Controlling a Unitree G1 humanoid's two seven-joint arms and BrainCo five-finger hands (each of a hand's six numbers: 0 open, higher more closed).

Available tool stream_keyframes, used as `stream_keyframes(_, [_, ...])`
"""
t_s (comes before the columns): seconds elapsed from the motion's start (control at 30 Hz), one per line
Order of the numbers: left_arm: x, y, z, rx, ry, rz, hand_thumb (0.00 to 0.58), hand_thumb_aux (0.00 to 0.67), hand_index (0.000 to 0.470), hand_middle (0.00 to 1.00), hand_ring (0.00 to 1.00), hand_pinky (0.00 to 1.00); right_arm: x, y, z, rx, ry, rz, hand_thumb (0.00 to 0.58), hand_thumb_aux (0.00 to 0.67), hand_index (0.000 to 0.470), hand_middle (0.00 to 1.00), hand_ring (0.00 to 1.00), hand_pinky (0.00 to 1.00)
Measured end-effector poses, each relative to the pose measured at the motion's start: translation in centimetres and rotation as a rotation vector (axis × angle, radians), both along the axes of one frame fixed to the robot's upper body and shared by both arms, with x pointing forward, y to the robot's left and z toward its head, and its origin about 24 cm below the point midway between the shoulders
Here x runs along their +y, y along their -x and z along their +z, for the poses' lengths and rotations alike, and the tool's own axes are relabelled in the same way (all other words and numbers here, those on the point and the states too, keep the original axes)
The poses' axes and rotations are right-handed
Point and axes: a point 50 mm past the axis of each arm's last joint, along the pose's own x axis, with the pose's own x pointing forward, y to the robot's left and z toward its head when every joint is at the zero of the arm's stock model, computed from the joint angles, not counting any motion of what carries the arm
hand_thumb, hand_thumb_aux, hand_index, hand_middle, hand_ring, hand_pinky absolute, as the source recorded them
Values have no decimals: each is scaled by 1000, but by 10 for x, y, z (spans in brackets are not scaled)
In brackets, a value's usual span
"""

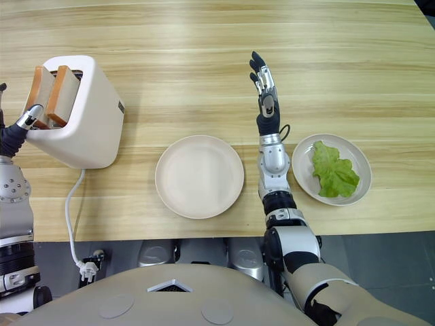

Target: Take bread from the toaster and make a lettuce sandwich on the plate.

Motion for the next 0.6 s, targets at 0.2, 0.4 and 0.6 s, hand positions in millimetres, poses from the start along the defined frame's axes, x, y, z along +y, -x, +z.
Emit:
stream_keyframes(0.2, [1, 0, 6, -17, -19, 9, 571, 589, 404, 0, 0, 0, 0, 1, -1, 1, 4, 0, 0, 0, 0, 0, 0, 0])
stream_keyframes(0.4, [-4, -3, 3, -4, -18, -6, 549, 515, 354, 0, 0, 0, -1, 1, -1, 0, 2, -9, 0, 0, 0, 0, 0, 0])
stream_keyframes(0.6, [-7, -5, 2, -7, -20, -15, 546, 507, 348, 0, 0, 0, 0, 1, -1, -2, 5, -5, 0, 0, 0, 0, 0, 0])
